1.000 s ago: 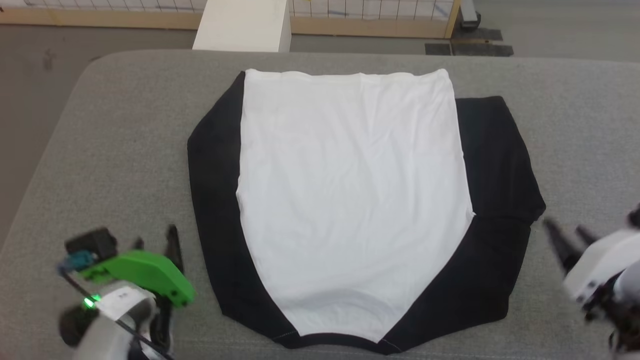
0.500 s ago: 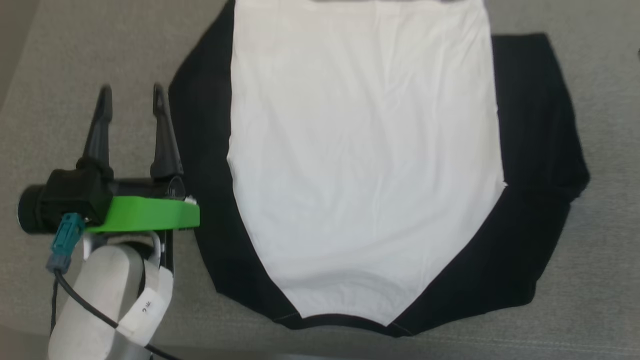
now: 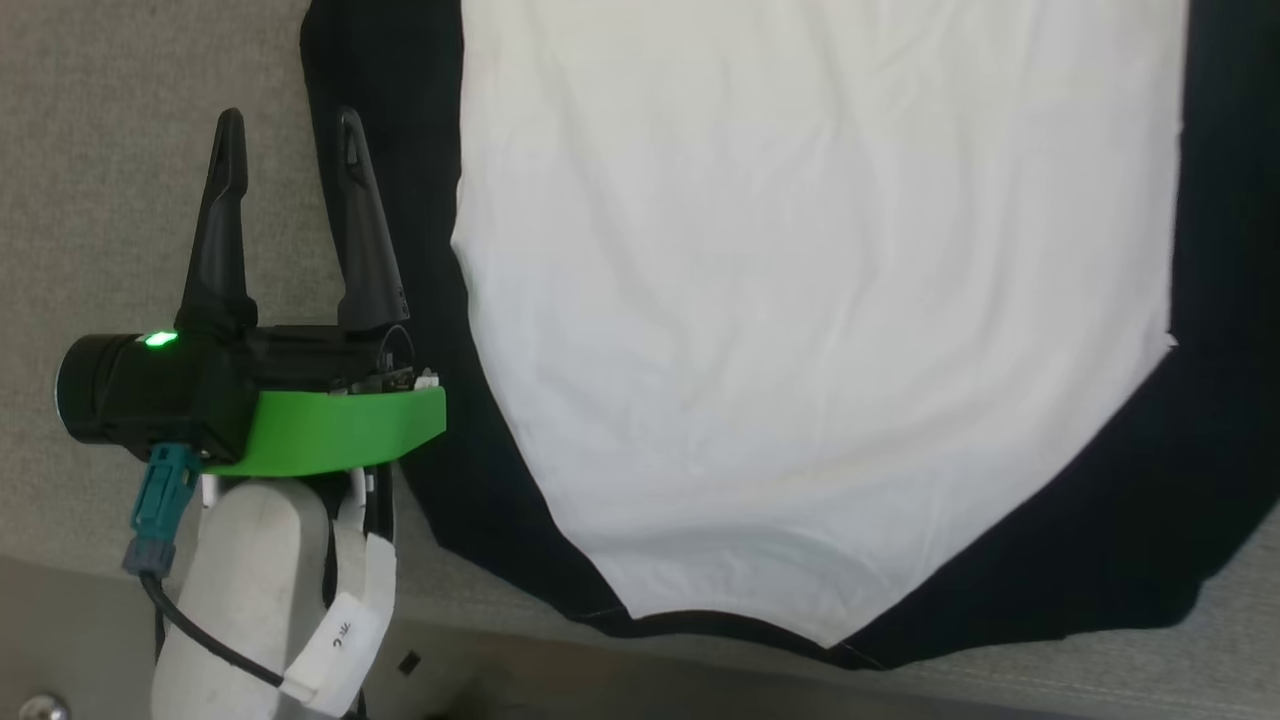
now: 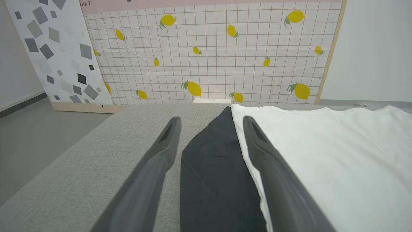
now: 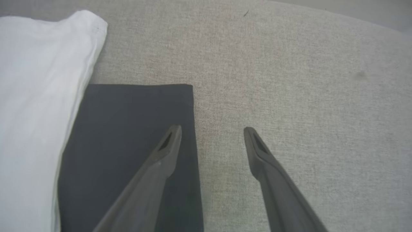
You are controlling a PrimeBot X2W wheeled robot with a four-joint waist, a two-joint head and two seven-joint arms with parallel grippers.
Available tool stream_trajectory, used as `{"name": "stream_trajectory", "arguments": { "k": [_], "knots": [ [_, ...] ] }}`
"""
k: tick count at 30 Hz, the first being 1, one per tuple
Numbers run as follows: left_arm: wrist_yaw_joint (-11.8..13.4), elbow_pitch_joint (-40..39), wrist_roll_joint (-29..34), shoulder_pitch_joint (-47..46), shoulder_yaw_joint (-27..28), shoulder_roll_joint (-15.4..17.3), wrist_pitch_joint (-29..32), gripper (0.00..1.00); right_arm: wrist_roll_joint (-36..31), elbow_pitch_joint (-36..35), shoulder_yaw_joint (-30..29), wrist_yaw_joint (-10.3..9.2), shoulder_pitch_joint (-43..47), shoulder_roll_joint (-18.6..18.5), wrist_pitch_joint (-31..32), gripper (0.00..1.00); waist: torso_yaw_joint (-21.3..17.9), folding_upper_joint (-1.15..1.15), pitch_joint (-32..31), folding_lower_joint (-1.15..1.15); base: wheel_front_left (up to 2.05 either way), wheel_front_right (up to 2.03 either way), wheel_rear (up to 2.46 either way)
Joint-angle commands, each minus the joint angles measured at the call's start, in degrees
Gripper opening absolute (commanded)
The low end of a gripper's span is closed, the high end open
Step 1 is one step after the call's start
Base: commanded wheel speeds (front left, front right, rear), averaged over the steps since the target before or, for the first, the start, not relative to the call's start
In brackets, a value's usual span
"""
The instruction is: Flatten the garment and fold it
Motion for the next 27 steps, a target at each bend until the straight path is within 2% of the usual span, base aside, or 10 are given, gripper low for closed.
{"name": "stream_trajectory", "arguments": {
  "k": [1, 8, 9, 10, 11, 14, 19, 27],
  "knots": [
    [-0.51, -0.19, 1.13, -0.12, 0.45, -0.56, -0.20, 1.00, -0.05, 0.42, 1.03, -0.09, -0.88, -0.53, 0.37, 1.00, 3.18, 0.00, 3.97, -0.01, 0.00, 0.00, 0.00],
    [-2.44, 0.66, 2.01, 1.00, 2.20, -2.81, -0.20, 1.00, 1.94, 2.69, 4.98, -0.09, -0.18, -1.99, 3.19, 1.00, 3.35, 0.00, 3.95, -0.01, 0.00, 0.00, 0.00],
    [-2.74, 0.84, 2.13, 1.13, 2.45, -3.06, -0.20, 1.00, 2.56, 3.08, 5.45, -0.09, 0.20, -2.22, 4.30, 0.90, 3.26, 0.00, 3.75, -0.01, 0.00, 0.00, 0.00],
    [-3.01, 1.11, 2.15, 1.27, 2.60, -3.25, -0.20, 1.00, 3.11, 3.20, 5.42, -0.09, 0.39, -2.30, 4.92, 0.29, 3.17, 0.00, 3.58, -0.01, 0.00, 0.00, 0.00],
    [-3.29, 1.30, 2.29, 1.29, 2.80, -3.47, -0.20, 1.00, 3.63, 3.09, 5.22, -0.09, 0.54, -2.42, 5.16, 0.00, 3.04, 0.00, 3.37, -0.01, 0.00, 0.00, 0.00],
    [-3.97, 1.79, 2.57, 1.26, 3.36, -3.98, -0.20, 1.00, 4.52, 2.43, 2.75, -0.09, 0.51, -2.39, 3.55, 0.00, 2.53, 0.00, 2.33, -0.01, 0.00, 0.00, 0.00],
    [-5.09, 3.02, 2.85, 1.41, 4.29, -4.75, -0.20, 1.00, 5.81, 0.79, -4.73, -0.09, 0.96, -0.82, -4.16, 0.00, 1.84, 0.00, -1.82, -0.01, 0.00, 0.00, 0.00],
    [-6.12, 3.85, 2.58, 4.46, 7.40, -5.56, -0.20, 1.00, 9.26, -4.49, -8.88, -0.09, 8.40, -4.47, -7.98, 0.00, -0.82, 0.00, -11.19, -0.01, 0.00, 0.00, 0.00]
  ]
}}
